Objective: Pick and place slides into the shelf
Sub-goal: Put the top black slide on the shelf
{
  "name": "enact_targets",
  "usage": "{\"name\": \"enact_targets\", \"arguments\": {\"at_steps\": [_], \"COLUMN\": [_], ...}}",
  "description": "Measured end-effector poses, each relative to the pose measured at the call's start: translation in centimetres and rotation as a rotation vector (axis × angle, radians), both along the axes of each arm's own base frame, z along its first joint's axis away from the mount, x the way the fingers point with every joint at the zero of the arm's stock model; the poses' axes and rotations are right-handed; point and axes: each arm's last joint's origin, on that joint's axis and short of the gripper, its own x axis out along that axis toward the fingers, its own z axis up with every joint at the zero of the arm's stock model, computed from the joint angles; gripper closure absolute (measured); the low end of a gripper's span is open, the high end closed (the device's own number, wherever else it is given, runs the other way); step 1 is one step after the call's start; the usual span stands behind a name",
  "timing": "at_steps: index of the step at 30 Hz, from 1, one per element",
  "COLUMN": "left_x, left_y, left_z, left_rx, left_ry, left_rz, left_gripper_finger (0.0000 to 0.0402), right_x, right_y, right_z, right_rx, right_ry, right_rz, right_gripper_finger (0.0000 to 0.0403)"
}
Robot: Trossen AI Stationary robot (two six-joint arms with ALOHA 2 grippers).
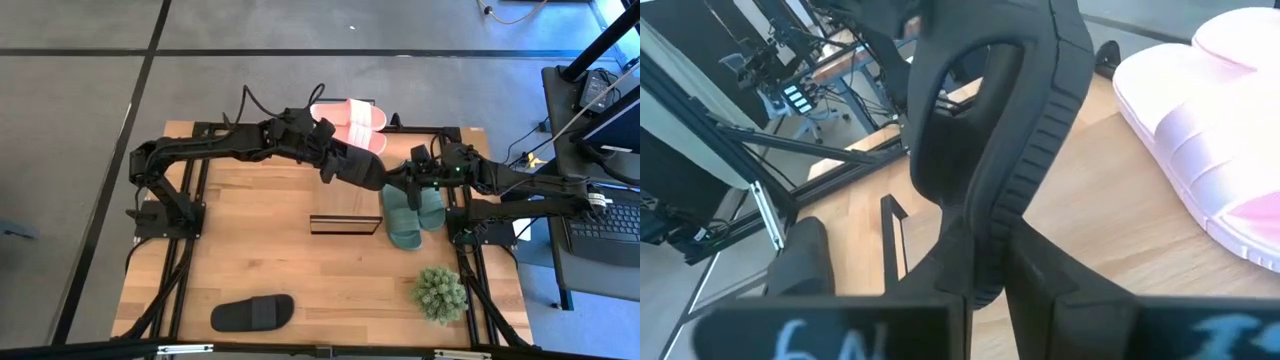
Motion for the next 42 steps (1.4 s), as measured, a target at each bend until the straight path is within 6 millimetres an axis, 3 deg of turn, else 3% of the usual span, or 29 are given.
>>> {"name": "enact_targets", "arguments": {"at_steps": [6,10,16,26,34,42], "left_x": [-0.2,-1.0,-2.6,-4.9,-5.6,-6.2], "left_y": [-0.4,-0.7,-1.0,-2.7,-3.7,-5.2], "left_z": [0.3,1.2,1.9,1.4,0.8,-0.2], "left_rx": [-0.038,0.005,0.029,0.177,0.439,0.516], "left_ry": [-0.016,-0.037,0.005,0.194,0.37,0.517], "left_rz": [-0.129,-0.157,-0.168,-0.246,-0.067,-0.057], "left_gripper_finger": [0.0212,0.0186,0.0184,0.0185,0.0185,0.0185], "right_x": [-1.0,-1.8,-2.6,-3.1,-2.9,-1.2], "right_y": [0.2,0.3,0.5,0.3,-1.2,-3.6], "right_z": [0.7,0.9,0.6,-0.1,-0.4,-1.3], "right_rx": [-0.028,-0.029,-0.011,0.134,0.335,0.528], "right_ry": [-0.038,-0.044,0.001,0.065,0.067,0.075], "right_rz": [0.01,0.007,-0.001,-0.053,-0.083,-0.089], "right_gripper_finger": [0.0364,0.0364,0.0364,0.0364,0.0364,0.0364]}}
